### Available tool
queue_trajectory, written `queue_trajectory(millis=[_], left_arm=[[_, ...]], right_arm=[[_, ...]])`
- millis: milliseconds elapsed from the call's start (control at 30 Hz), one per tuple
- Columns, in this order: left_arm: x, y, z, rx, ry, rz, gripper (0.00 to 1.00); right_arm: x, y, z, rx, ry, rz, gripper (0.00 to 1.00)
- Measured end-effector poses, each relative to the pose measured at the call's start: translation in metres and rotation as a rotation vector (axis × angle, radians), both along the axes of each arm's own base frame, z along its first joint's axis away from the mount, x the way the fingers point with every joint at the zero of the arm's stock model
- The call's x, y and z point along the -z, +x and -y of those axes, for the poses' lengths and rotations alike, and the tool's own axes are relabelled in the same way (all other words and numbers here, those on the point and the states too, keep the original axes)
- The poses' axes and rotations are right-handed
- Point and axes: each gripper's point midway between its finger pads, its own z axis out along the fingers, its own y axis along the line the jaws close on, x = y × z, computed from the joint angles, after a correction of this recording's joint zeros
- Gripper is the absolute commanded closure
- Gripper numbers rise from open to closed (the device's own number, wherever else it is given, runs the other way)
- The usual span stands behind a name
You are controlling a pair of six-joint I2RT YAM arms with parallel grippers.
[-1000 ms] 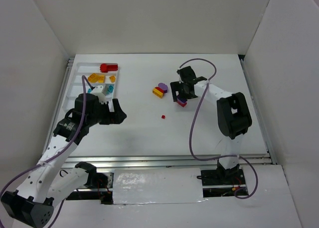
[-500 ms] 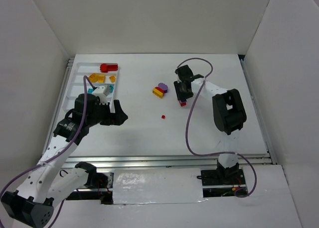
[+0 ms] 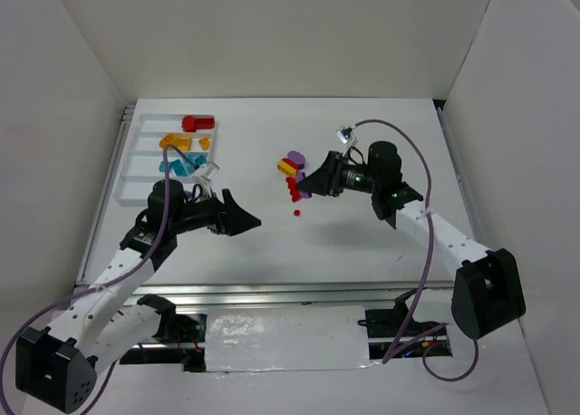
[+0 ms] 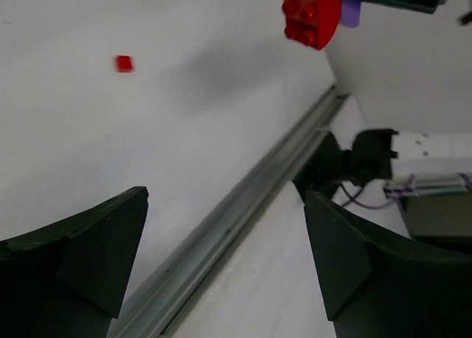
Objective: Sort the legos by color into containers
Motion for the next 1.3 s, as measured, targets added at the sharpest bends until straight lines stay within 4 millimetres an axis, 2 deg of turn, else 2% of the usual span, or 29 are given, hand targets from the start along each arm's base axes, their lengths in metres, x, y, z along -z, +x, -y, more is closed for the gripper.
queue_trajectory(millis=[33,100,200,300,400,500,633,800,900,933,1000,1033,1067,1100,1200,1300], left_arm=[[-0.002,-0.004,0.008,0.040,-0.043,0.002,0.01],[-0.010,-0.014,0.022,0.120,-0.110,0.012,0.00],[-0.038,-0.032,0.044,0.251,-0.196,0.097,0.00],[-0.059,-0.047,0.059,0.338,-0.235,0.169,0.01],[-0.069,-0.051,0.067,0.372,-0.242,0.190,0.00],[-0.068,-0.045,0.075,0.367,-0.230,0.177,0.01],[-0.058,-0.045,0.084,0.380,-0.211,0.143,0.00],[-0.068,-0.054,0.092,0.426,-0.247,0.167,0.02],[-0.077,-0.058,0.094,0.444,-0.271,0.191,0.18],[-0.078,-0.058,0.095,0.445,-0.275,0.194,0.32],[-0.080,-0.058,0.095,0.445,-0.279,0.199,0.52],[-0.079,-0.057,0.095,0.443,-0.276,0.194,0.75],[-0.078,-0.058,0.095,0.444,-0.279,0.177,0.91],[-0.079,-0.058,0.095,0.443,-0.284,0.165,1.00],[-0.079,-0.057,0.095,0.438,-0.274,0.153,1.00],[-0.079,-0.046,0.094,0.381,-0.239,0.144,1.00]], right_arm=[[-0.003,-0.017,-0.006,-0.067,0.072,-0.009,1.00],[0.003,-0.043,-0.011,-0.158,0.147,-0.058,1.00],[0.015,-0.073,-0.015,-0.242,0.188,-0.127,1.00],[0.003,-0.095,-0.019,-0.307,0.221,-0.104,1.00],[-0.022,-0.111,-0.021,-0.363,0.266,-0.025,1.00],[-0.039,-0.124,-0.021,-0.405,0.292,0.037,1.00],[-0.046,-0.135,-0.023,-0.440,0.293,0.068,1.00],[-0.042,-0.136,-0.025,-0.443,0.281,0.057,1.00],[-0.041,-0.136,-0.026,-0.439,0.277,0.053,1.00],[-0.041,-0.136,-0.026,-0.440,0.277,0.053,1.00],[-0.041,-0.138,-0.027,-0.448,0.278,0.051,1.00],[-0.042,-0.141,-0.027,-0.459,0.280,0.056,1.00],[-0.043,-0.142,-0.028,-0.468,0.280,0.077,1.00],[-0.043,-0.142,-0.028,-0.475,0.278,0.093,1.00],[-0.044,-0.143,-0.027,-0.487,0.277,0.112,1.00],[-0.043,-0.134,-0.023,-0.448,0.267,0.133,1.00]])
